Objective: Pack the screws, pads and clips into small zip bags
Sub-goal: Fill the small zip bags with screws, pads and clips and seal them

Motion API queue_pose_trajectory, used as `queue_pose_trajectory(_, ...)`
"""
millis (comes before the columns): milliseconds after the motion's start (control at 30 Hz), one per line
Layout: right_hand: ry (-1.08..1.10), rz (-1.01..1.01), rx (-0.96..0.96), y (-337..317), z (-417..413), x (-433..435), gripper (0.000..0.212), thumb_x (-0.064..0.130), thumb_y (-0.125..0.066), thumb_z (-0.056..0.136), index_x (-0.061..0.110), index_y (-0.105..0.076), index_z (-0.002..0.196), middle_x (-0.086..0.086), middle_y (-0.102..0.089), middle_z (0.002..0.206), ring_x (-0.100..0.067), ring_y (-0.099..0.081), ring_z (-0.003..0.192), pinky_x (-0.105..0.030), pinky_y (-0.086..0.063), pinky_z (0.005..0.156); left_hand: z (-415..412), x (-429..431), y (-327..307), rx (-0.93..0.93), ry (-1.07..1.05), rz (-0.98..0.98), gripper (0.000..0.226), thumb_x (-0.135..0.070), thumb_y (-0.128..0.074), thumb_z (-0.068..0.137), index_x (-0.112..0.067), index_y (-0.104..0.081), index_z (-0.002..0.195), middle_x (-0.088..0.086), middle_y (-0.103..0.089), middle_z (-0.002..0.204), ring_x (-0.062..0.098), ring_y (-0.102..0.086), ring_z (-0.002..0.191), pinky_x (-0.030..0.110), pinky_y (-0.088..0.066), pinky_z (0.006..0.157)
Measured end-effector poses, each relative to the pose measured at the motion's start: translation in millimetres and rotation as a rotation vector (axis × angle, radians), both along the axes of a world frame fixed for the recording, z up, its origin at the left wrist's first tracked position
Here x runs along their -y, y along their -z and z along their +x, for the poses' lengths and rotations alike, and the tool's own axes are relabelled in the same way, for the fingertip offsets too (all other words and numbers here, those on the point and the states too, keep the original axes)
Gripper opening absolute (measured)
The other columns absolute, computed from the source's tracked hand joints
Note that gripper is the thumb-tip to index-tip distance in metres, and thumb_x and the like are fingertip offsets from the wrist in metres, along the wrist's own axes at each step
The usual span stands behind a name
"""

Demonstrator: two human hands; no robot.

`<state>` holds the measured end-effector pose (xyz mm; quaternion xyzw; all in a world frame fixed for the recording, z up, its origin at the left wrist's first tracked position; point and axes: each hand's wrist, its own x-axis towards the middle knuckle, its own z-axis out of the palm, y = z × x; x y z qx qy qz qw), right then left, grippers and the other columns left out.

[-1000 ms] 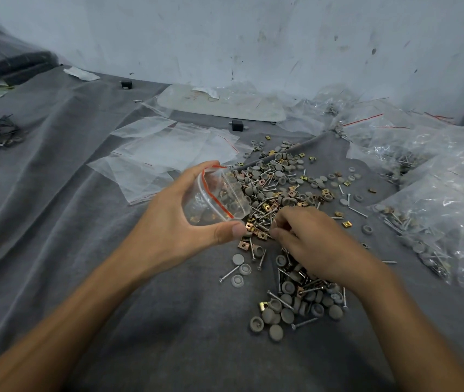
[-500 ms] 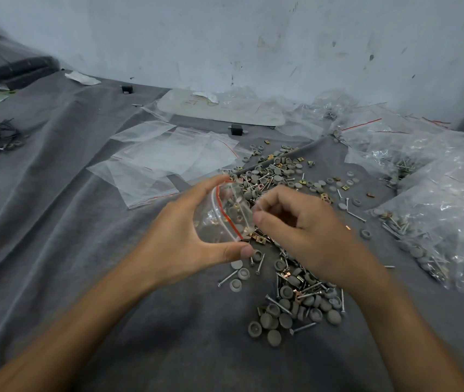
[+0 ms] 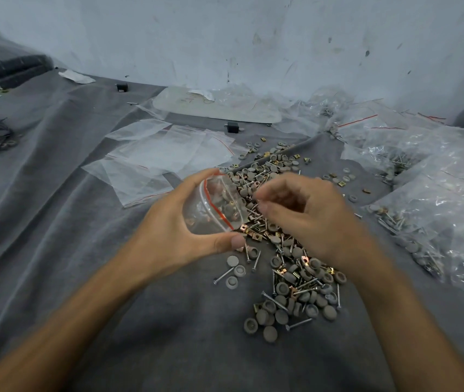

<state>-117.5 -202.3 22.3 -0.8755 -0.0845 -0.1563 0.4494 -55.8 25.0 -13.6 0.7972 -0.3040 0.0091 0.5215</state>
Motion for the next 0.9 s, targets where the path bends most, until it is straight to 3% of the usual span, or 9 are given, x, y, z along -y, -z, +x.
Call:
queue_pose_trajectory(67,0.018,-0.262,-0.160,5.5,1.7,9.7,0.014,0.025,-0.076,0.089,0.036,-0.073,0.097,0.014,-0.069,0.088,-0.005,-0.063,0.080,-0.029,-0.049,0.074,1.8,-2.8,-1.2,-0.004,-0.016,0.004,0.107,-0.079,-0.084,0.048,-0.053,-0.041,0.142,-0.032,-0.057,0.132,-0.011,-0.053,0.123,0.029,-0.041,0.111)
queue_pose_trajectory(167,-0.071,-0.612,-0.361,15.6,2.3,8.6,0.030,0.030,-0.073,0.090,0.042,-0.069,0.117,0.015,-0.056,0.106,-0.003,-0.051,0.097,-0.028,-0.042,0.084,2.4,-4.3,-2.2,-0.002,-0.034,0.013,0.107,-0.080,-0.083,0.048,-0.053,-0.040,0.143,-0.030,-0.057,0.134,-0.014,-0.051,0.123,0.028,-0.040,0.111)
queue_pose_trajectory(267,-0.169,-0.647,-0.418,21.8,3.7,0.4,0.034,0.023,-0.071,0.091,0.045,-0.068,0.117,0.015,-0.047,0.108,-0.005,-0.042,0.104,-0.027,-0.037,0.086,1.4,-4.6,-2.9,-0.004,-0.032,0.015,0.107,-0.080,-0.082,0.049,-0.053,-0.041,0.143,-0.028,-0.058,0.134,-0.011,-0.052,0.124,0.032,-0.041,0.113)
queue_pose_trajectory(367,-0.153,-0.684,-0.389,26.4,6.6,-5.2,0.024,0.030,-0.071,0.092,0.044,-0.070,0.112,0.015,-0.043,0.103,-0.009,-0.038,0.105,-0.034,-0.040,0.091,1.2,-4.8,-3.4,-0.003,-0.028,0.012,0.107,-0.081,-0.082,0.048,-0.052,-0.041,0.143,-0.029,-0.058,0.133,-0.011,-0.052,0.124,0.032,-0.041,0.113)
queue_pose_trajectory(533,-0.087,-0.772,-0.361,29.6,7.2,-7.2,0.015,0.044,-0.064,0.095,0.035,-0.064,0.107,0.011,-0.042,0.104,-0.013,-0.039,0.109,-0.032,-0.037,0.089,2.4,-5.3,-2.9,0.009,-0.025,0.005,0.107,-0.081,-0.081,0.048,-0.052,-0.042,0.142,-0.032,-0.058,0.131,-0.014,-0.051,0.123,0.018,-0.039,0.106)
queue_pose_trajectory(667,-0.063,-0.853,-0.286,33.2,4.3,-14.5,0.014,0.043,-0.056,0.097,0.030,-0.051,0.099,0.009,-0.037,0.101,-0.015,-0.036,0.104,-0.028,-0.028,0.084,2.8,-4.4,-2.8,0.026,-0.020,-0.004,0.105,-0.079,-0.082,0.049,-0.051,-0.043,0.142,-0.035,-0.057,0.128,-0.017,-0.051,0.121,0.002,-0.037,0.099)
queue_pose_trajectory(800,-0.078,-0.886,-0.217,33.1,3.3,-22.1,0.026,0.039,-0.054,0.096,0.024,-0.057,0.117,0.005,-0.049,0.107,-0.017,-0.040,0.107,-0.028,-0.026,0.082,3.0,-4.1,-2.5,0.032,0.001,-0.019,0.104,-0.077,-0.083,0.051,-0.048,-0.044,0.142,-0.037,-0.056,0.128,-0.017,-0.051,0.122,-0.001,-0.034,0.098)
queue_pose_trajectory(900,-0.069,-0.904,-0.175,34.5,3.0,-23.9,0.027,0.041,-0.053,0.096,0.023,-0.058,0.116,0.004,-0.050,0.105,-0.015,-0.036,0.099,-0.029,-0.027,0.083,2.9,-3.8,-2.4,0.034,0.008,-0.017,0.103,-0.076,-0.084,0.052,-0.047,-0.044,0.143,-0.037,-0.055,0.129,-0.016,-0.050,0.122,0.000,-0.034,0.099)
